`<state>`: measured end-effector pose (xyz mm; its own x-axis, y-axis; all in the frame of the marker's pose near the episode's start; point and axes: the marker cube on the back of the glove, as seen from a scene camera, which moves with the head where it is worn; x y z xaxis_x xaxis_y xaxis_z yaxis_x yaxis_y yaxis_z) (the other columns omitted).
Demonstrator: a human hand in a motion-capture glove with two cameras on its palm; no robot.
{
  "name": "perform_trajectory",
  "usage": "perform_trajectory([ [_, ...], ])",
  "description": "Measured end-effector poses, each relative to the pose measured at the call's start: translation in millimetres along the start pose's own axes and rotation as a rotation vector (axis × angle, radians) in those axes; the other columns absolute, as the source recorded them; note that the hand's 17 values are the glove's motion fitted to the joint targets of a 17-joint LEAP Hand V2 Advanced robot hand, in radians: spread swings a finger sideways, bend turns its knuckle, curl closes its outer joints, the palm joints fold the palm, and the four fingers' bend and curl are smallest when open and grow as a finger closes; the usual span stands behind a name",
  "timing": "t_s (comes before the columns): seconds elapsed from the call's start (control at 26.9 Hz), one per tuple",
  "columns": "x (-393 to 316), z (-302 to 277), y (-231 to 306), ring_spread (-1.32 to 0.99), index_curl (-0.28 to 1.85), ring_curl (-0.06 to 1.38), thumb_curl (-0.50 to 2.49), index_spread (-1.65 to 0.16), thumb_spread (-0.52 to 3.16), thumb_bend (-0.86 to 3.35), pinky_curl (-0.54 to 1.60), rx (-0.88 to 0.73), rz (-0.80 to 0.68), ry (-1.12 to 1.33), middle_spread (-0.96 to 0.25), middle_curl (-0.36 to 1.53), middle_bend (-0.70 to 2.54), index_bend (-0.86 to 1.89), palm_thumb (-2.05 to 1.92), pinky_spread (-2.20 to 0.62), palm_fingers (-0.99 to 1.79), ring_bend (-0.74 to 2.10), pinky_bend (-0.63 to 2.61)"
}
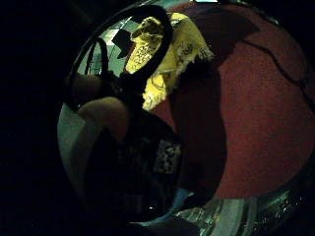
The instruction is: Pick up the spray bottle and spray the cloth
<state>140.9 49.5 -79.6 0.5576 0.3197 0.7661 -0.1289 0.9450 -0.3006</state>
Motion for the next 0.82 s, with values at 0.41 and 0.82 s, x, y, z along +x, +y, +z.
perform_trajectory([
  [0.41, -1, 10, -13, -0.03, 0.41, 0.40, 0.60, -0.22, 0.79, -0.03, 0.26, -0.102, 0.076, -0.016, -0.07, 0.47, 0.37, 0.14, 0.90, 0.27, 1.12, 0.51, 0.18],
  [0.82, -4, 14, -19, -0.02, 0.41, 0.40, 0.62, -0.21, 0.77, -0.03, 0.28, -0.159, 0.139, 0.005, -0.07, 0.48, 0.38, 0.15, 0.90, 0.27, 1.13, 0.52, 0.18],
])
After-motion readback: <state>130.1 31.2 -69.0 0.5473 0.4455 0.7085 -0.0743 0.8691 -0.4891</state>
